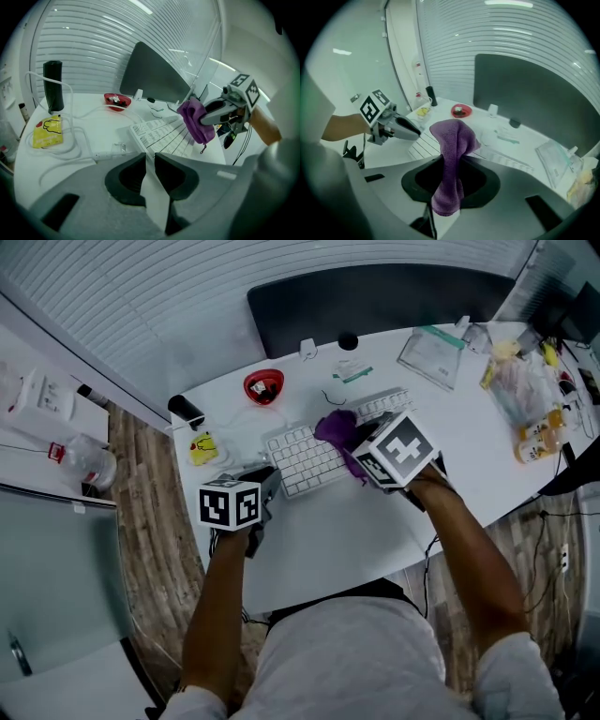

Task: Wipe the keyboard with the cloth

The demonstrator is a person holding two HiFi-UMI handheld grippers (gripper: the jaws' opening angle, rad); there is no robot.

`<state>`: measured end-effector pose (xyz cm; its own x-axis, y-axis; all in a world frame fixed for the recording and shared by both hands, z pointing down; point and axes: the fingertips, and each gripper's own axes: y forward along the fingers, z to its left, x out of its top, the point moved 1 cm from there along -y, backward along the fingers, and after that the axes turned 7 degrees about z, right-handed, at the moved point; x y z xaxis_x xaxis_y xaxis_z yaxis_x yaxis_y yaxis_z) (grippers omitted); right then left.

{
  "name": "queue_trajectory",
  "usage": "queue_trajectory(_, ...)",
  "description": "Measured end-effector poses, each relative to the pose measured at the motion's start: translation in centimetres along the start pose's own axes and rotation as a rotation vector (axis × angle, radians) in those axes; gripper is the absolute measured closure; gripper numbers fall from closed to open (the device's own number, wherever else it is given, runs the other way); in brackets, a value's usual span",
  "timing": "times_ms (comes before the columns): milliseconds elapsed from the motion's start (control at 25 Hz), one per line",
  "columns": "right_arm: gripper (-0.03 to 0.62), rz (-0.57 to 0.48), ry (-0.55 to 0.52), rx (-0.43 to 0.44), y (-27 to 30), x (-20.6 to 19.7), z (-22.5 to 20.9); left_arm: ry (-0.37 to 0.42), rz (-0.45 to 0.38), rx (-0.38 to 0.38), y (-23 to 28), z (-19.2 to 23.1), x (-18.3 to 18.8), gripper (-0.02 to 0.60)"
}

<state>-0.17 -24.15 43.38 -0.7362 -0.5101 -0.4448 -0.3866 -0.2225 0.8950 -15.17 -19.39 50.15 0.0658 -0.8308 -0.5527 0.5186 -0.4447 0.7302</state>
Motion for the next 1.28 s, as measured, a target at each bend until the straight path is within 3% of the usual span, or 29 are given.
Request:
queue_trajectory(160, 0.505, -0.01, -0.039, 0.085, 2.9, 2.7, 6.0, 0.002, 0.0, -0.003, 0.0, 0.0, 0.0, 0.509)
queue_trajectory(320, 0.505, 0.014, -0.007, 0.151, 5.3, 3.7, 8.9, 0.002, 0.001, -0.014, 0.1, 0.0, -0.1, 0.509)
queue_trajectory(520, 0.505, 0.062, -0.031, 0.12, 6.6, 3.7, 9.1, 0.004, -0.003, -0.015, 0.0, 0.1, -0.1, 0.509)
queue_trajectory(840, 0.505, 0.114, -0.076, 0.012, 5.3, 1.4, 4.3, 0.006, 0.002, -0.013, 0.1, 0.0, -0.1, 0.509)
queue_trajectory(1280, 0.505, 0.169, 0.107, -0.122, 1.0, -6.4, -9.2, 0.001, 0.008, -0.005, 0.1, 0.0, -0.1, 0.509)
